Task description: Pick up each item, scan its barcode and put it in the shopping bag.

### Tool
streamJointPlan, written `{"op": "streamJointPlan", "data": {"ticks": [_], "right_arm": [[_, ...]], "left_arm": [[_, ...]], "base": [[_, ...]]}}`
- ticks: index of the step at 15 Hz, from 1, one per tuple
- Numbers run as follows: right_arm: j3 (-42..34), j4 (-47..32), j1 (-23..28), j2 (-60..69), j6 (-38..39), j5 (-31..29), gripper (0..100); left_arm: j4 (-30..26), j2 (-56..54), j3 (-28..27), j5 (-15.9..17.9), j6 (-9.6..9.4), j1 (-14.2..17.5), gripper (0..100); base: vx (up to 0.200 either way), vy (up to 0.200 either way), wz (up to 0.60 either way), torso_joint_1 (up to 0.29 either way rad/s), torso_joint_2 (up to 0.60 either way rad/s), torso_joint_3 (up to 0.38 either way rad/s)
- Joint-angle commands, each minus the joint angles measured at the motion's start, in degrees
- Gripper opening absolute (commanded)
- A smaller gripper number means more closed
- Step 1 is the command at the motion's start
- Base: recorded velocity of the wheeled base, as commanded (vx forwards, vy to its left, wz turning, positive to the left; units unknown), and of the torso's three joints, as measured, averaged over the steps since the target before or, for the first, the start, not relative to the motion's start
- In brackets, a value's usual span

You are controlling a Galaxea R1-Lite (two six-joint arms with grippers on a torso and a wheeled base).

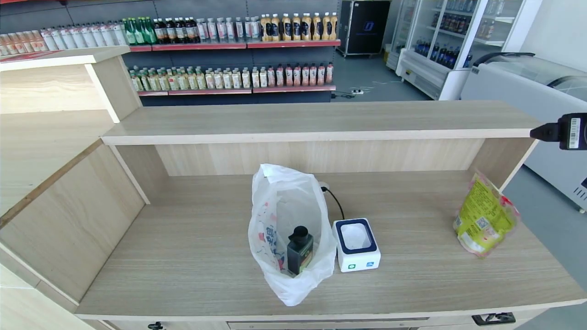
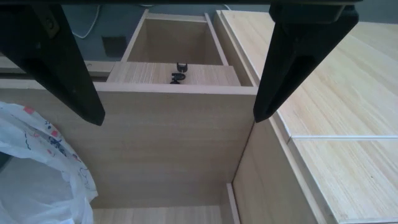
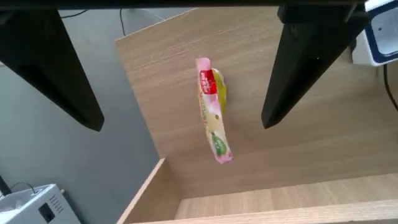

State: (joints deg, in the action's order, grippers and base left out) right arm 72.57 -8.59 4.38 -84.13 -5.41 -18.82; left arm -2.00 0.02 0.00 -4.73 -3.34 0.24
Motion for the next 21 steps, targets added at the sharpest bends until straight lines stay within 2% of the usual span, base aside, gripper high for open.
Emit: {"op": "streamJointPlan", "data": {"ticks": [1, 3, 7, 11, 14, 18, 21], "right_arm": [[2.05, -0.55, 4.15, -5.26, -0.74, -0.34, 100], [0.73, -0.99, 10.04, -7.98, -3.2, -0.34, 100], [-1.29, -0.63, 13.2, -13.87, -7.86, 1.77, 100], [-0.85, 2.09, 13.38, -19.5, -7.95, 2.47, 100], [-0.76, 4.11, 13.03, -24.07, -7.77, 8.8, 100], [-0.5, 11.85, 11.18, -25.21, -7.95, 18.03, 100], [-0.85, 13.43, 10.3, -22.57, -8.03, 20.23, 100]], "left_arm": [[-0.02, -0.02, 0.0, -0.02, 0.0, 0.02, 100], [-0.02, -0.02, 0.0, -0.02, 0.0, 0.02, 100], [-0.02, -0.02, 0.0, -0.02, 0.0, 0.02, 100], [-0.02, -0.02, 0.0, -0.02, 0.0, 0.02, 100], [-0.02, -0.02, 0.0, -0.02, 0.0, 0.02, 100], [-0.02, -0.02, 0.0, -0.02, 0.0, 0.02, 100], [-0.02, -0.02, 0.0, -0.02, 0.0, 0.02, 100]], "base": [[0.0, 0.0, 0.0, 0.0, 0.0, 0.0], [0.0, 0.0, 0.0, 0.0, 0.0, 0.0], [0.0, 0.0, 0.0, 0.0, 0.0, 0.0], [0.0, 0.0, 0.0, 0.0, 0.0, 0.0], [0.0, 0.0, 0.0, 0.0, 0.0, 0.0], [0.0, 0.0, 0.0, 0.0, 0.0, 0.0], [0.0, 0.0, 0.0, 0.0, 0.0, 0.0]]}}
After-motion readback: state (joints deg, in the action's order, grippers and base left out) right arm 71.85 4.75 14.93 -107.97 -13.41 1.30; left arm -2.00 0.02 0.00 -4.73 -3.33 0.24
